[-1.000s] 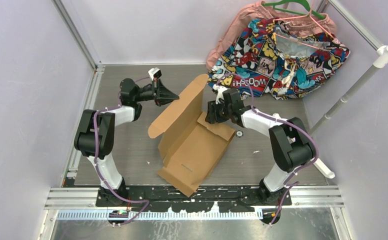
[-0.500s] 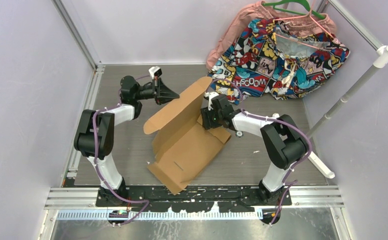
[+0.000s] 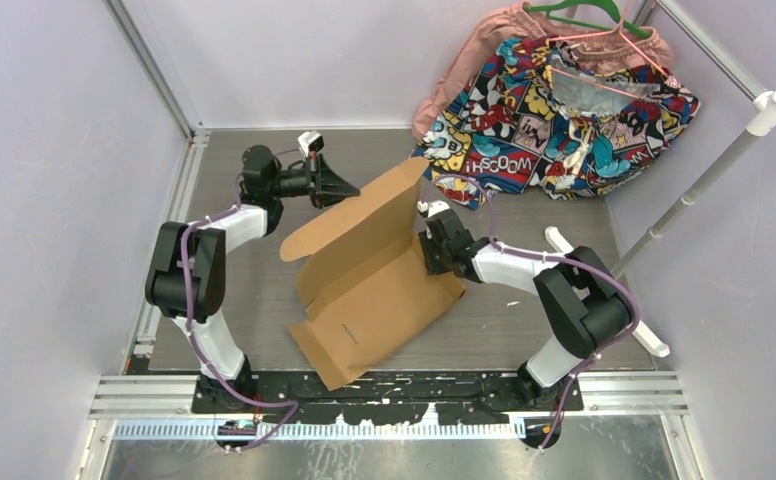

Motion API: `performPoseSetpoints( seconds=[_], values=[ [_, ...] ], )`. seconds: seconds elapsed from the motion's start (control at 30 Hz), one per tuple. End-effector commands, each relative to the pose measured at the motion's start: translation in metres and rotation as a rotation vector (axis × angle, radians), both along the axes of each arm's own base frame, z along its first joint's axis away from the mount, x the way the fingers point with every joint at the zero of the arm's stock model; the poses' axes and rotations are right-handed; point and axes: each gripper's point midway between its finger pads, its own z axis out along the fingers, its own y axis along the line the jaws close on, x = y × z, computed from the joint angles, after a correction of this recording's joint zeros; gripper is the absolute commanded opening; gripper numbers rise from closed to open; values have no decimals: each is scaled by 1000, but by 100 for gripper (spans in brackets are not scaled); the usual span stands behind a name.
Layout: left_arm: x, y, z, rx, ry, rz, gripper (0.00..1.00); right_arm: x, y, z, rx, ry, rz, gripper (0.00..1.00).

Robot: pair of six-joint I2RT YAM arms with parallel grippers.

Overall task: Fold the paper box
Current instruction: Fold the paper box at the center of the board.

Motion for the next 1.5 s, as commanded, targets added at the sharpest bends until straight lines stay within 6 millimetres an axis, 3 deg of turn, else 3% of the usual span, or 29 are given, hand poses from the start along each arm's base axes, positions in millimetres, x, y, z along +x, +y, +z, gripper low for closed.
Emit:
performPoseSetpoints(
  seconds=[0.0,0.1,0.27,0.37,0.43,0.87,1.03,1.23,1.47],
  values=[
    [-3,-1,25,19,-117,5,0,5,-6,19,14,-87,-68,38],
    [-2,-2,25,43,-122,7,0,2,-9,19,-2,-94,-83,46],
    [-3,-3,26,70,-139,5,0,-2,-13,22,-41,-129,-106,45],
    [-4,-2,23,81,-136,7,0,0,-20,27,-49,-154,-145,21],
    [-4,-2,20,87,-132,7,0,2,-25,29,-70,-165,-170,13],
    [0,-3,23,100,-145,8,0,14,-32,21,-197,-195,-254,2],
    [10,-1,26,92,-145,29,0,17,-28,11,-273,-198,-275,1],
    [18,4,47,31,-143,46,0,16,-23,10,-239,-194,-269,5],
    [2,-2,76,-213,-92,9,1,22,-13,6,-208,-184,-271,16]
  ],
)
